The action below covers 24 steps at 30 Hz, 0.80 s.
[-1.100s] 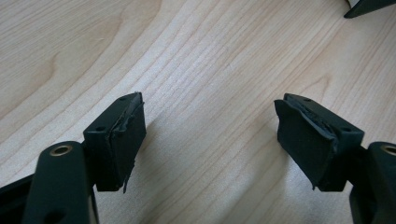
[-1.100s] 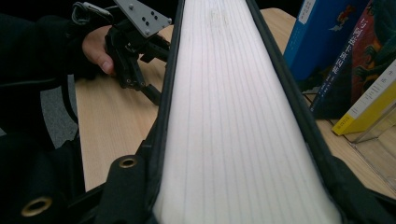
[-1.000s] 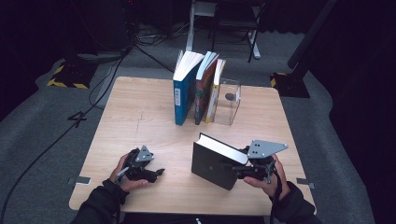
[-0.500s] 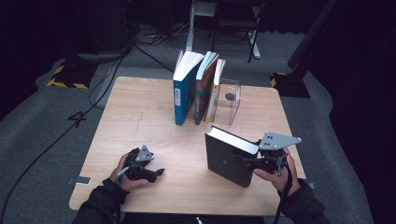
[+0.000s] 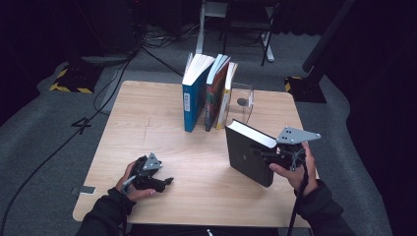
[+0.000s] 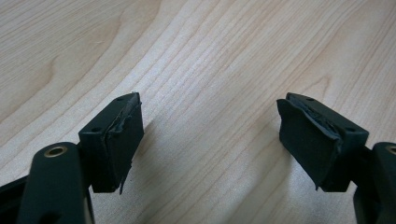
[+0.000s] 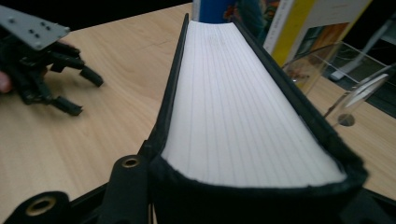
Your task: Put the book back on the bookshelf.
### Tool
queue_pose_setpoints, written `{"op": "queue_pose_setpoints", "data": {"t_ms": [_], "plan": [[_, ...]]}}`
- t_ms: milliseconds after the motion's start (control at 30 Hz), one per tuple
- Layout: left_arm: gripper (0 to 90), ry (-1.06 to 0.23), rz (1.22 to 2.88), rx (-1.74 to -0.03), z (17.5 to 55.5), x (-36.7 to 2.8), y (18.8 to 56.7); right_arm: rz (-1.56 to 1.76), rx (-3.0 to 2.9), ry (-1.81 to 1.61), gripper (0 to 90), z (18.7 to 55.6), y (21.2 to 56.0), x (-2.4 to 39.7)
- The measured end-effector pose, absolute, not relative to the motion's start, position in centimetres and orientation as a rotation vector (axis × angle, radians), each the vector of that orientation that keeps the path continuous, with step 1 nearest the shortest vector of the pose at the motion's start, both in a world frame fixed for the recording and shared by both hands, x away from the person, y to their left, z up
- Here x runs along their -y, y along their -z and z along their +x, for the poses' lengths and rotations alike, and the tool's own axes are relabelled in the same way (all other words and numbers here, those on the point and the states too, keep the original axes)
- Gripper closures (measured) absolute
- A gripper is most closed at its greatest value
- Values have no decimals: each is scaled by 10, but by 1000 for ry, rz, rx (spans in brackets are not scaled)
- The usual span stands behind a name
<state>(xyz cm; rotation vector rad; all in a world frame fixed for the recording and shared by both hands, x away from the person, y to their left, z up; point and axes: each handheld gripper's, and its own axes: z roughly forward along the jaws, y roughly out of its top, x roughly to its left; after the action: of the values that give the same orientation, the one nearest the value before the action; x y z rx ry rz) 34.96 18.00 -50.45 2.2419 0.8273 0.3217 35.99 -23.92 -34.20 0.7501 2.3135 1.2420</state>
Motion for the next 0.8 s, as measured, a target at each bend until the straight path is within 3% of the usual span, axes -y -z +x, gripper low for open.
{"op": "queue_pose_setpoints", "data": {"t_ms": [800], "plan": [[218,-311,2245,-808,350,-179,505,1005,-2097,-1242,534,440,343,239]]}}
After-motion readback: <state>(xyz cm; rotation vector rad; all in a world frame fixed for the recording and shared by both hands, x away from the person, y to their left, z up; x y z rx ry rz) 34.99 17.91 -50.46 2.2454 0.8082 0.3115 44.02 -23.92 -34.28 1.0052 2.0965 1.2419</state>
